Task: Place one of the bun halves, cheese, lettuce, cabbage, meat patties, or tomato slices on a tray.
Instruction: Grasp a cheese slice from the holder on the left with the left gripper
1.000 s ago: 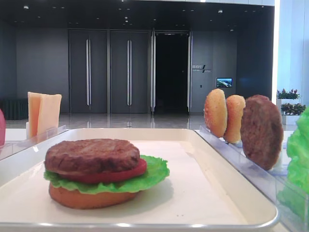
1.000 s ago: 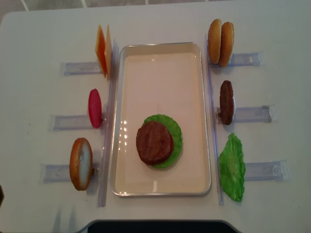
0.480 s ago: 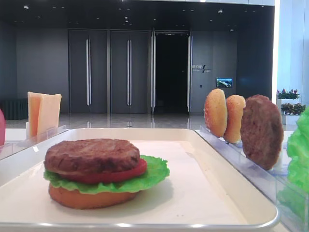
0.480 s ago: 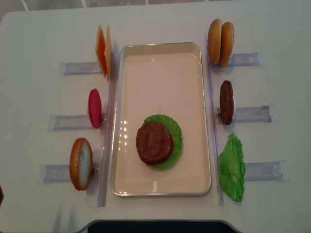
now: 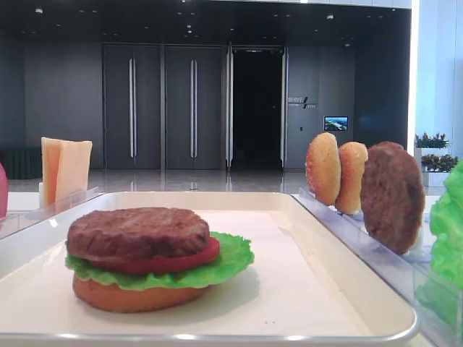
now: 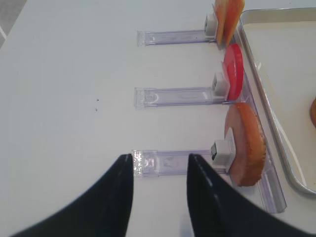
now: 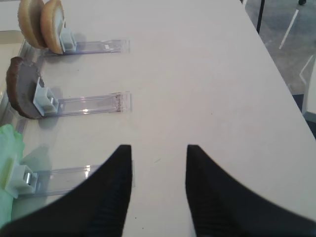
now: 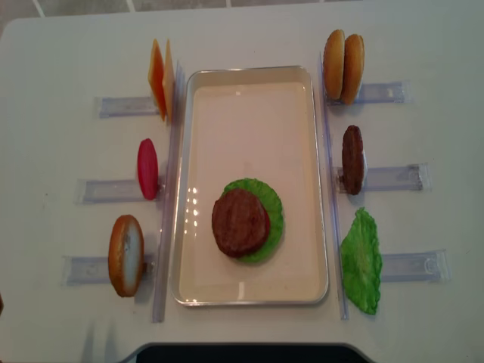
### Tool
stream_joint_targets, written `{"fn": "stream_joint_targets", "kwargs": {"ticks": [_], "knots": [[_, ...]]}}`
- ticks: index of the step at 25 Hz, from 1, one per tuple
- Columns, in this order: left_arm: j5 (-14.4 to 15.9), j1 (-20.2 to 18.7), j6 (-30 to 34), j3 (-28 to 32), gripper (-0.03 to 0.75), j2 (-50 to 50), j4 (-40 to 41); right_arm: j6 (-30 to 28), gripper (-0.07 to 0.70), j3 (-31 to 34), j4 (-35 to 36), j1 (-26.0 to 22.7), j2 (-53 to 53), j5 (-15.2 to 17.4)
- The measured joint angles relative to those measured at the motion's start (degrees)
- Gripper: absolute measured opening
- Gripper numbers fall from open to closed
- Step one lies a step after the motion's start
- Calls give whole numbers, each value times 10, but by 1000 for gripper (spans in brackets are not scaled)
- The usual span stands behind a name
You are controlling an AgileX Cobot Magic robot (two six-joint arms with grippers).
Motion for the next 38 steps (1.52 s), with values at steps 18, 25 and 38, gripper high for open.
{"fn": "stream_joint_targets", "kwargs": {"ticks": [18,25,38], "knots": [[-5,0,-35,-50,384,111,9,0,286,0,0,0,0,0],[-25,0,-62,-125,385,318,14,0,286,0,0,0,0,0],[-35,0,-64,-360,400,689,1,0,286,0,0,0,0,0]]}}
